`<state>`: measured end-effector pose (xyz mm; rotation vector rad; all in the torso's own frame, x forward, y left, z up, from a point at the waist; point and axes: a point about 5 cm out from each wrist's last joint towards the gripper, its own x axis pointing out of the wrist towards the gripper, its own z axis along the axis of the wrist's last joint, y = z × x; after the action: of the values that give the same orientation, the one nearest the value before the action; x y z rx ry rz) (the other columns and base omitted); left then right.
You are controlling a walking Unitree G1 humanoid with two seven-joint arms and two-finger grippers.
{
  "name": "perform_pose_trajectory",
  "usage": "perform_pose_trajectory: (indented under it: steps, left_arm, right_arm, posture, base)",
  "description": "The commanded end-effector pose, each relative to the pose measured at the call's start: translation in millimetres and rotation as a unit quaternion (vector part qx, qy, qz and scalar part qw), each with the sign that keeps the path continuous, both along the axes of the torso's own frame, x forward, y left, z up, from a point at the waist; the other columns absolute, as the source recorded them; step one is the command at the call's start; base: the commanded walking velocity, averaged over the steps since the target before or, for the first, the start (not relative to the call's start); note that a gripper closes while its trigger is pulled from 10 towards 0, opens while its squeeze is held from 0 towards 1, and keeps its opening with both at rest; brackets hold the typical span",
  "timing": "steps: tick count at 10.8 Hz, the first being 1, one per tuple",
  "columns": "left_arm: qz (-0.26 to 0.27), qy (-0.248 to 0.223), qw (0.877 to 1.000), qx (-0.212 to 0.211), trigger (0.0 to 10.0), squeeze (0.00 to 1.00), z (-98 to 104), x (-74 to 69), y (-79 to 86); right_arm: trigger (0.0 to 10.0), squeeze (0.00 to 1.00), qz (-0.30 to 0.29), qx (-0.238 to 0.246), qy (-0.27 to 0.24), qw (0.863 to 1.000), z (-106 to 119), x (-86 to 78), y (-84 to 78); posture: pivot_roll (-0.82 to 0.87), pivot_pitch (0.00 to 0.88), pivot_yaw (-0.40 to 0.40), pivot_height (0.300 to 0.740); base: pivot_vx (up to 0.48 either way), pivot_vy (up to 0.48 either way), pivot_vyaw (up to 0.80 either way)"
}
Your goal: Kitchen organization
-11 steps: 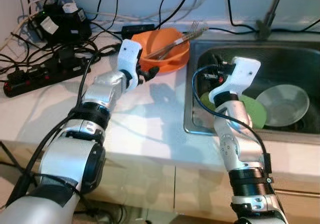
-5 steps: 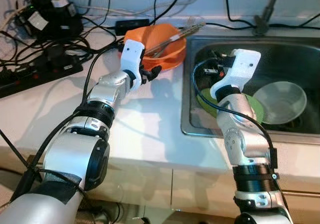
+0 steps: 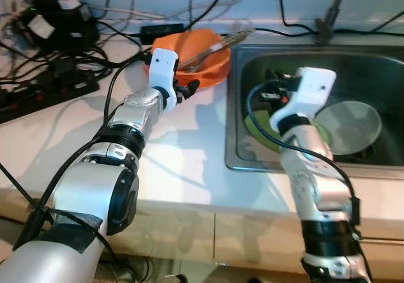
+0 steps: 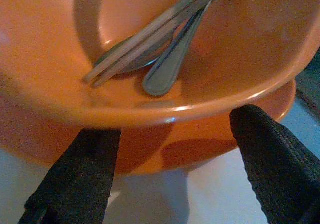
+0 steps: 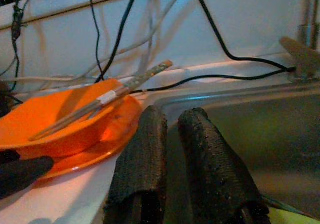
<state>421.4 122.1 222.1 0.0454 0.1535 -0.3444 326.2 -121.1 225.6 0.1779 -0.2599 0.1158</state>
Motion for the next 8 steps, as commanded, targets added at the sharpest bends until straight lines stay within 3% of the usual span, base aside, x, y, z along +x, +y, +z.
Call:
perform_pose_trajectory:
  steps: [1,6,8]
  left_arm:
    - [0.012,-0.006,1.0,0.0,10.0,0.0,7,2.0,5.0]
    - [0.044,-0.009,0.999,0.012,10.0,0.0,13,4.1,11.1]
    - [0.061,0.014,0.998,0.012,10.0,0.0,7,3.5,15.2]
  right_arm:
    - [10.0,0.0,-0.001,-0.004,0.004,1.0,1,-5.0,-1.0]
    - [10.0,0.0,-0.017,-0.011,0.028,0.999,-5,-20.1,-8.2]
    - [10.0,0.0,-0.022,-0.011,0.035,0.999,-6,-25.1,-9.8]
  posture:
    - [-0.03,0.183,0.071,0.74]
    - [-0.07,0.223,0.075,0.74]
    - [-0.08,0.231,0.084,0.74]
  base:
    - [0.0,0.0,0.0]
    - [0.0,0.0,0.0]
    - [0.0,0.0,0.0]
